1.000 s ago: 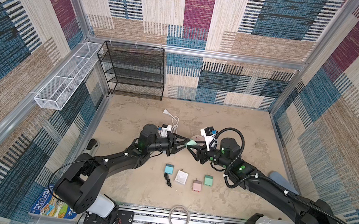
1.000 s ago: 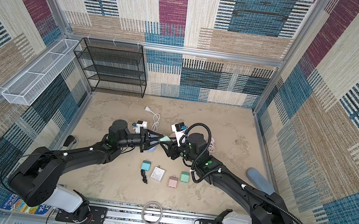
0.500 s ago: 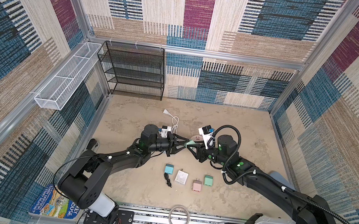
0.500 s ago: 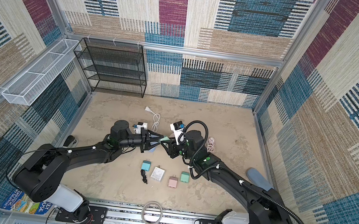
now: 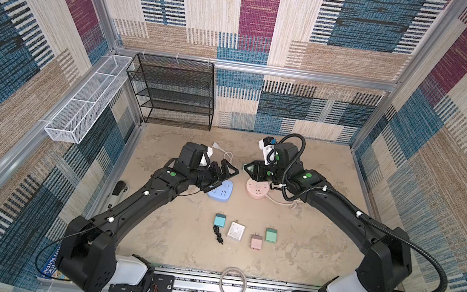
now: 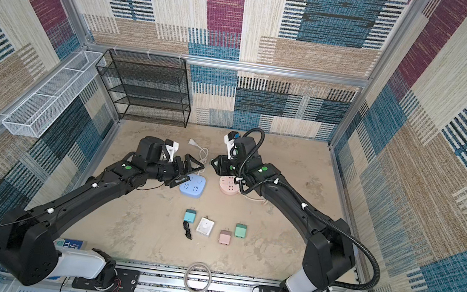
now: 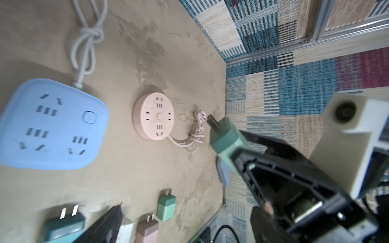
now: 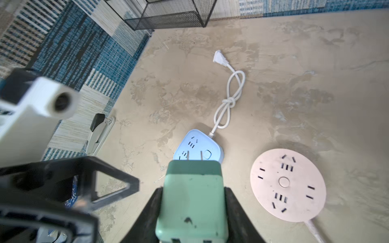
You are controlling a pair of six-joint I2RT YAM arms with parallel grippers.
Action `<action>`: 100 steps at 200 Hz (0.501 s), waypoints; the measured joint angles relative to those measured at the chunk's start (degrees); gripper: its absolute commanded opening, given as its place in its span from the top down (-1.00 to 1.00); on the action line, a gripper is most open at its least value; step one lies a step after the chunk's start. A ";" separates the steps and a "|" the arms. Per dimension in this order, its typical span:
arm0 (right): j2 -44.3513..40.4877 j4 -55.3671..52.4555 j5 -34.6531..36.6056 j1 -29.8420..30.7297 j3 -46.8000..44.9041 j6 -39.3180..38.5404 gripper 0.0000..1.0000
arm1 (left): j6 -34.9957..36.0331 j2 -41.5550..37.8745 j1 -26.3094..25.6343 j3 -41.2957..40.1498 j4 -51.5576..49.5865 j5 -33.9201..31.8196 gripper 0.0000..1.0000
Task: Insert plugs into power strip
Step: Pick up the plug from the center of the table, then move the socket to the center of the table.
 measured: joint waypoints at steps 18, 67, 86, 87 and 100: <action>4.57 -3.69 -0.46 -1.40 5.44 -0.07 1.00 | 5.81 -2.58 0.09 1.62 -7.58 -5.44 -1.00; 15.76 -14.40 -0.26 -3.63 19.78 -0.90 1.00 | 14.86 -5.57 0.02 2.73 -19.28 -11.32 -1.00; 18.49 -18.25 1.18 -3.56 24.92 -0.87 1.00 | 16.59 -8.72 -0.33 0.33 -20.72 -11.52 -0.99; 18.67 -18.49 1.42 -3.56 25.27 -0.87 1.00 | 16.63 -8.83 -0.33 0.22 -20.76 -11.52 -0.99; 20.50 -20.90 2.75 -3.54 28.48 -0.94 1.00 | 17.53 -10.78 -0.55 -1.46 -21.55 -11.56 -0.99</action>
